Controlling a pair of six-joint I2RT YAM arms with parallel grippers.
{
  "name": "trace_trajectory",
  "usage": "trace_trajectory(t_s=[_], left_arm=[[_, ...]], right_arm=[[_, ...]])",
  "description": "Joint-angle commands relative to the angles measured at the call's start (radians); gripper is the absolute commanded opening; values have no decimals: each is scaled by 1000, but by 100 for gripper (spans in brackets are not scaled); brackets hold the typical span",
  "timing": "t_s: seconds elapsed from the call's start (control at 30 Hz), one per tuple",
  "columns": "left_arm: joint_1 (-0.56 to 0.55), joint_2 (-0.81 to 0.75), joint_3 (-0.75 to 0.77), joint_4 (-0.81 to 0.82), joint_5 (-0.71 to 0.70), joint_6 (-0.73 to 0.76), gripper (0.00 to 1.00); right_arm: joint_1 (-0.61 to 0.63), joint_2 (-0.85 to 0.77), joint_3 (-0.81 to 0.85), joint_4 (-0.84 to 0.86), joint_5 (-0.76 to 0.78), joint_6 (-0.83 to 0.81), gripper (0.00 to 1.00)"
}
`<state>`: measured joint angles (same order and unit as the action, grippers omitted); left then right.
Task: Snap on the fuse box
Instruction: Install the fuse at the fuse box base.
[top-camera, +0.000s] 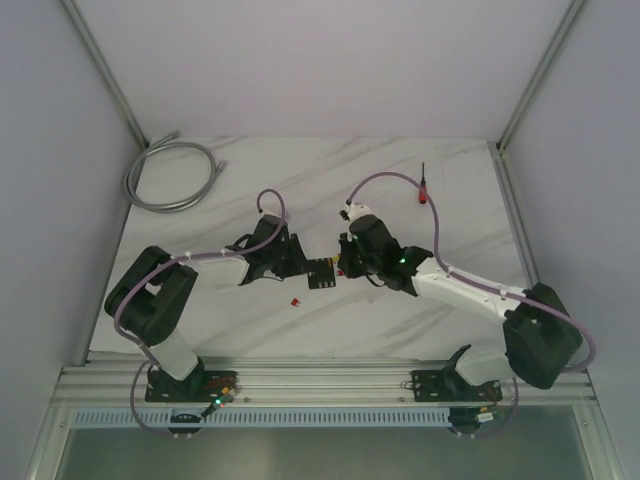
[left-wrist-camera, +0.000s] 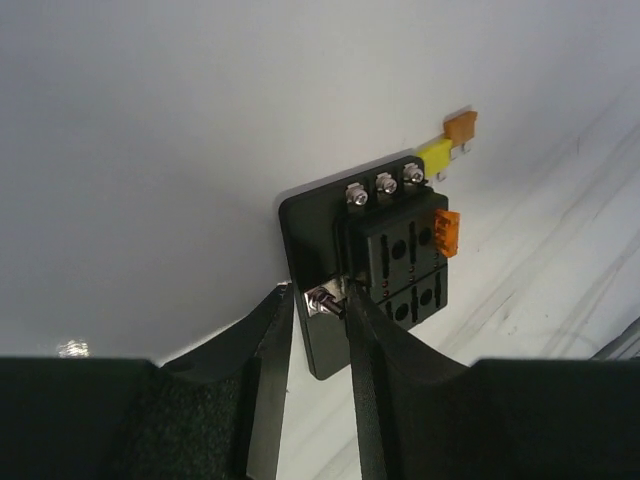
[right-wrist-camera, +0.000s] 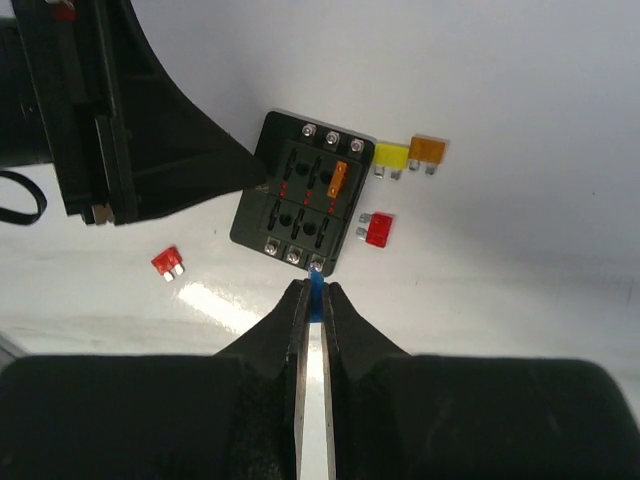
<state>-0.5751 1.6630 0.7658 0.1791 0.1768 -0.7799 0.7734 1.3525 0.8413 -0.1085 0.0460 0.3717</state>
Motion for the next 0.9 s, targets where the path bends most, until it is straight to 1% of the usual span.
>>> trace_trajectory(t_s=[0.0,0.3,0.47,0.63,0.87], left_arm=[[-4,20,1,-17,47,-51,37],[-36,6,-9,-15,66,-93,38],[-43,-8,-19,-17,49,-107,38],[-37,-42,-38,-20,38,-129,47],[10,-119,-112,-28,23,-149,59]], right_arm=[[35,58,81,11,100,21,0],[64,177,175,-43,140,0,0],[74,256,223,-86,157,-21,0],[79,298,250,-115,182,-59,0],[81,350,295,-115,188,-167,0]])
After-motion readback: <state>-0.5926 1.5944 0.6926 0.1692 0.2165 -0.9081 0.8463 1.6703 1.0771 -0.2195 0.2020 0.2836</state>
